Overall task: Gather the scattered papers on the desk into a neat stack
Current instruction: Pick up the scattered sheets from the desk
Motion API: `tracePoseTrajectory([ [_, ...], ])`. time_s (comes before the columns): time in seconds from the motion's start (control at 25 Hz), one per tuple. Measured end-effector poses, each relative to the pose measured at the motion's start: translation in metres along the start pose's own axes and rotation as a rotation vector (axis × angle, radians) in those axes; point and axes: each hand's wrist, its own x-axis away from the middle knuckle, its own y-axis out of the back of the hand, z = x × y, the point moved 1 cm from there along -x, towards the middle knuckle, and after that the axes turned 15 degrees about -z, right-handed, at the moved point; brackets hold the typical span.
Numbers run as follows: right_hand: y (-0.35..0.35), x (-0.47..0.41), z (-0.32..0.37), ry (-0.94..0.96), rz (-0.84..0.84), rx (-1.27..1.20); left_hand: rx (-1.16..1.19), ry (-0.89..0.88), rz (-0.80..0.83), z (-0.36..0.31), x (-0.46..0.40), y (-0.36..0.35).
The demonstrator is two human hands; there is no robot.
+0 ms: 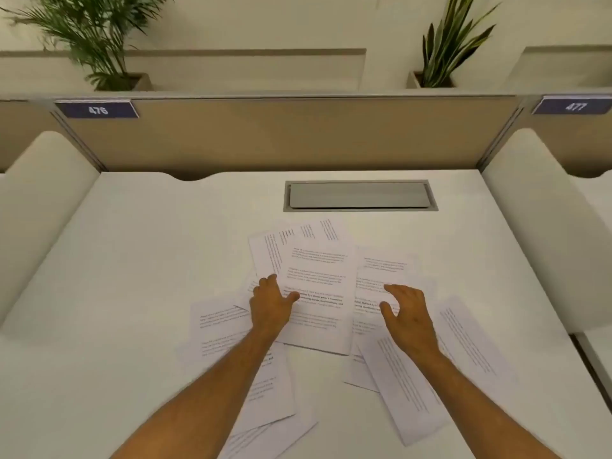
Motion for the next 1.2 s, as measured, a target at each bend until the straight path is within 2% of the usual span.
tracePoseTrajectory([
  [0.16, 0.007, 0.015, -0.014, -0.119, 0.015, 0.047, -0.238, 0.042, 0.025, 0.000, -0.008, -0.010],
  [0.32, 0.010, 0.028, -0.025, 0.072, 0.053, 0.119, -0.207, 0.082, 0.058, 0.000, -0.011, -0.019],
  [0.4, 0.011, 0.031, -0.029, 0.041, 0.056, 0.121, -0.210, 0.073, 0.079, -0.002, -0.014, -0.019],
  [0.52, 0.016, 0.037, -0.041, -0.245, 0.000, 0.126, -0.127, 0.034, 0.093, -0.005, -0.013, -0.018],
  [0.68, 0.037, 0.048, -0.076, -0.931, -0.170, 0.242, 0.243, -0.077, 0.106, -0.020, -0.005, -0.008],
  [0.76, 0.048, 0.055, -0.091, -1.100, -0.140, 0.259, 0.358, -0.147, 0.098, -0.031, -0.003, -0.002],
  [0.88, 0.054, 0.063, -0.105, -1.228, -0.069, 0.254, 0.497, -0.161, 0.125, -0.041, 0.002, 0.002],
  [1.0, 0.048, 0.067, -0.110, -1.215, -0.016, 0.346, 0.557, -0.146, 0.142, -0.048, 0.005, -0.001],
  [1.2, 0.043, 0.055, -0.115, -0.958, -0.002, 0.390, 0.577, -0.139, 0.147, -0.055, 0.013, -0.001],
])
